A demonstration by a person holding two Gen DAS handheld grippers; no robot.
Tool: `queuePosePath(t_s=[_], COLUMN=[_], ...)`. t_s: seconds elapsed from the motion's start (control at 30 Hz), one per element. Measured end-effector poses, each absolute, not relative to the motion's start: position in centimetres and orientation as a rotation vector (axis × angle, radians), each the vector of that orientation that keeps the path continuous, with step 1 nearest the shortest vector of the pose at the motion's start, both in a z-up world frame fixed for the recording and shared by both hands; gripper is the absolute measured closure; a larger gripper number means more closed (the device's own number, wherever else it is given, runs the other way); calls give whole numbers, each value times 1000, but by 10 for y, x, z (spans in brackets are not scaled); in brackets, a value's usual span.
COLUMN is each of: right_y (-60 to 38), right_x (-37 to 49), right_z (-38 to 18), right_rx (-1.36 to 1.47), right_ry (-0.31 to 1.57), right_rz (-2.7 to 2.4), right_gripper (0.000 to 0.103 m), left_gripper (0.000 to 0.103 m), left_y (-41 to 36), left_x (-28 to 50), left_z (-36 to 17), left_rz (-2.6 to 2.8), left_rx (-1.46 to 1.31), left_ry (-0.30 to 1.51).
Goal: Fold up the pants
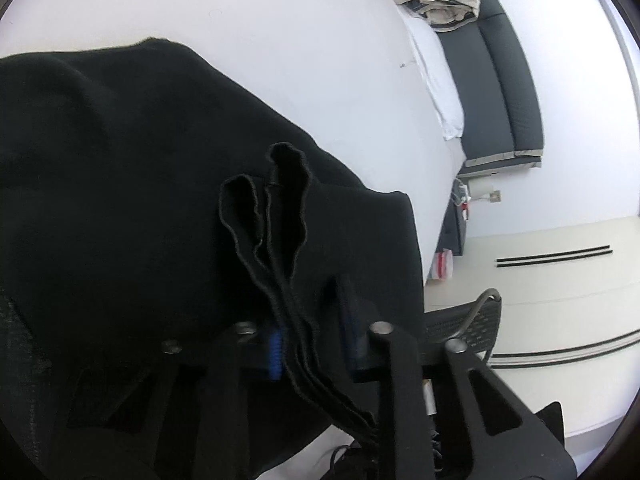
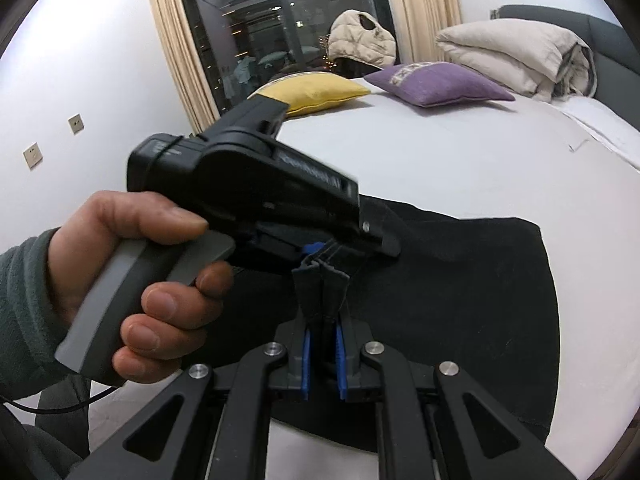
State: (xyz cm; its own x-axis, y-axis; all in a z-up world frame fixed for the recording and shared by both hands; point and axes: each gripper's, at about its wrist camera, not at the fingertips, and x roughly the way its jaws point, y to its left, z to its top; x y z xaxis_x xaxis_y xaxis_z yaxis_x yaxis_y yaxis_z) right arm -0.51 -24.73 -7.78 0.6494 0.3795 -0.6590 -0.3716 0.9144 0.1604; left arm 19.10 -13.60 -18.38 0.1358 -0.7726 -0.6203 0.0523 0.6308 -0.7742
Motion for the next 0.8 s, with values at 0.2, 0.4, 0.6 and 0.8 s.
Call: queuePosePath(t_s=[0.2, 0.4, 0.6, 0.8], right_y=[-217, -182, -162, -196], right_x=[1, 10, 26, 19], right_z=[-69, -76, -121, -113], right_rx=[-20, -56, -64, 126], right_ry=[735, 748, 895, 986], right_rz=[459, 501, 510, 614], right_gripper=[91, 91, 88, 47], left_gripper=[95, 95, 93, 81], left_y=[-112, -70, -54, -45], left_x=[191, 188, 197, 185], left_z=[-162, -162, -205, -175], left_rz=[-661, -599, -556, -481], left_rx=[-623, -570, -601, -459], left_ry=[1245, 1225, 1270, 1209])
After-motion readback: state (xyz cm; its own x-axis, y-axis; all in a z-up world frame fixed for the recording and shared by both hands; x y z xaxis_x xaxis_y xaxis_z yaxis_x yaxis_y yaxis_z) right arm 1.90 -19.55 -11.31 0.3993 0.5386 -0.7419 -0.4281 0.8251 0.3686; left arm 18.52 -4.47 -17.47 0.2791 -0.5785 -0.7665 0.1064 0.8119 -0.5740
